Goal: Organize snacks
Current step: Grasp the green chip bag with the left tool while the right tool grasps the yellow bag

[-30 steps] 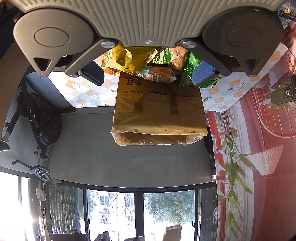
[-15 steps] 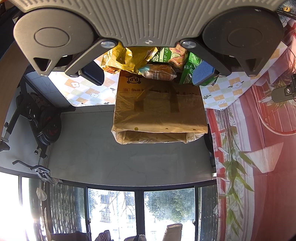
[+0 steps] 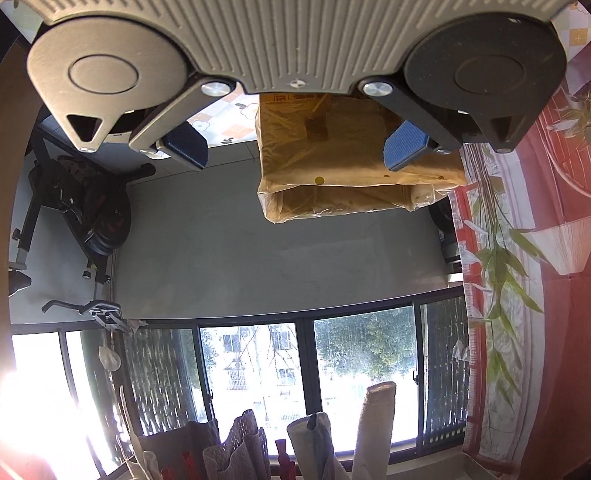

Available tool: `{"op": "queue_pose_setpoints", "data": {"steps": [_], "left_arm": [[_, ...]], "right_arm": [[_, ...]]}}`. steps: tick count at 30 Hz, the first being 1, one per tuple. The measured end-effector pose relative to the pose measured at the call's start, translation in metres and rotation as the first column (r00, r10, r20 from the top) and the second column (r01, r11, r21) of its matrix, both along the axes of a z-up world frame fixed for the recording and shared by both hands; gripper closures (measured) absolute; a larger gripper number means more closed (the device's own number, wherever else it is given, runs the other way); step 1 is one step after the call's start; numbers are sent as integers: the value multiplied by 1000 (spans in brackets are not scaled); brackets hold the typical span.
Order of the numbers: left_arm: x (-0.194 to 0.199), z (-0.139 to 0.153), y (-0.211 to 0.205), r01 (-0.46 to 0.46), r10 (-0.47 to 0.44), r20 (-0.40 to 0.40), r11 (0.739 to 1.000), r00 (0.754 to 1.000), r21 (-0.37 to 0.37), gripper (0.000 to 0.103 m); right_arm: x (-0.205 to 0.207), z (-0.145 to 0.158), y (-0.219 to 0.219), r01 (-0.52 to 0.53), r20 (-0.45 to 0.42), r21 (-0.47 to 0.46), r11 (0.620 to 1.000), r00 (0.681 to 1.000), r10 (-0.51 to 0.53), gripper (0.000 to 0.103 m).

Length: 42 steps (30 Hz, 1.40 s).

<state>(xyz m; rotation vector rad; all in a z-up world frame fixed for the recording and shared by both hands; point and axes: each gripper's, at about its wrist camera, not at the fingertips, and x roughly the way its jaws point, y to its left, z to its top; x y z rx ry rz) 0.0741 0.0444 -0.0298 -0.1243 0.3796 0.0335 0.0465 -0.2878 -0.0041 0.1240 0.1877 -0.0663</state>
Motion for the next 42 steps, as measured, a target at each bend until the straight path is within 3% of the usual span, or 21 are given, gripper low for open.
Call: {"op": "queue_pose_setpoints", "data": {"steps": [7,13,21,25,29,33,42], "left_arm": [[25,-14,-14,23,-24,11,999,1000,32,2],[44,-29,-25,56,-56,-18,997,998,47,3],[66,-55,-39,75,-67,-75,991,995,113,3],[78,-63,-45,100,-90,-87,989,992,112,3],[87,-76,-53,129,-116,-121,986,986,103,3],[94,-89,-58,165,-147,-168,982,975,96,3],[98,-108,-69,214,-186,-204,969,961,120,4]], "right_arm": [[34,-19,2,-9,-92,-104,995,996,-1,0],[54,-44,-7,10,-126,-120,993,992,-25,0],[74,-104,-24,8,-269,-33,999,963,-16,0],[80,-122,-27,28,-314,-32,999,949,-36,0],[83,-137,-29,13,-340,28,1000,940,-2,0],[86,-152,-19,-8,-398,6,1000,917,10,0],[76,-157,-24,-15,-375,18,1000,927,20,2]]}}
